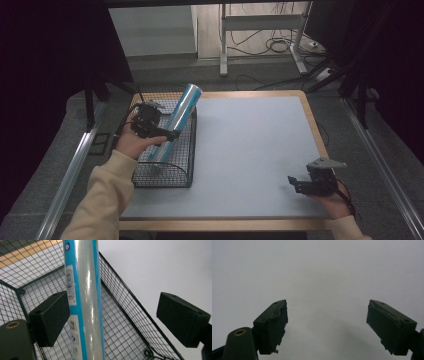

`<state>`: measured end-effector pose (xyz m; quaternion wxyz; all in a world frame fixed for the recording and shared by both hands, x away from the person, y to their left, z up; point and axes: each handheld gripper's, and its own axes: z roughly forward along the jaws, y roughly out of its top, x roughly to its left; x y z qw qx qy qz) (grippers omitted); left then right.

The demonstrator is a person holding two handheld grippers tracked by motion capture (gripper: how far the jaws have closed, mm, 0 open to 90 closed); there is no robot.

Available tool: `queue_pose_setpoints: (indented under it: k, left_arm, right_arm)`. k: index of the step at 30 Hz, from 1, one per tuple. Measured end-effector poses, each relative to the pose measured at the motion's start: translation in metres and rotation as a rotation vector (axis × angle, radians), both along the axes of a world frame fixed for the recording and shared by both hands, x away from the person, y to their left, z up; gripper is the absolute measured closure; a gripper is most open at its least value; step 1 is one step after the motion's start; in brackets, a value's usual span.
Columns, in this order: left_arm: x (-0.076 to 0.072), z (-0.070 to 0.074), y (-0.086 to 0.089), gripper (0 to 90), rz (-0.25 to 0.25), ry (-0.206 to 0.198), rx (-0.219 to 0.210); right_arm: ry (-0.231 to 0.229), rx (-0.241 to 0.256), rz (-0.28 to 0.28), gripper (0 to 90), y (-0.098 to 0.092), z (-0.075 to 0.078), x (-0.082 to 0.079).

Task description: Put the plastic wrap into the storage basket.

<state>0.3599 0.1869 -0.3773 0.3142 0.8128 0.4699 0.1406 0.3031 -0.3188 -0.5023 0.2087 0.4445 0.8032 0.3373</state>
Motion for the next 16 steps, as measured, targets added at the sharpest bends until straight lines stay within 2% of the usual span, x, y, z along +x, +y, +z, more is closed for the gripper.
queue_pose_setpoints:
  k: [8,13,16]
  left_arm:
    - [-0.0038,-0.0033,0.0018,11.7,-0.006,-0.003,-0.008]
    - [-0.0054,-0.0069,-0.0002,11.8,-0.006,-0.008,0.002]
    - [-0.0077,-0.0068,0.0024,11.9,-0.006,-0.019,-0.022]
  right_arm:
    - [-0.007,0.005,-0.001,17.2,0.0007,0.001,0.0004]
    - [-0.013,0.011,0.006,17.1,0.0013,0.0015,0.0002]
    - [-0.019,0.014,0.011,16.9,0.0015,0.0023,0.0005]
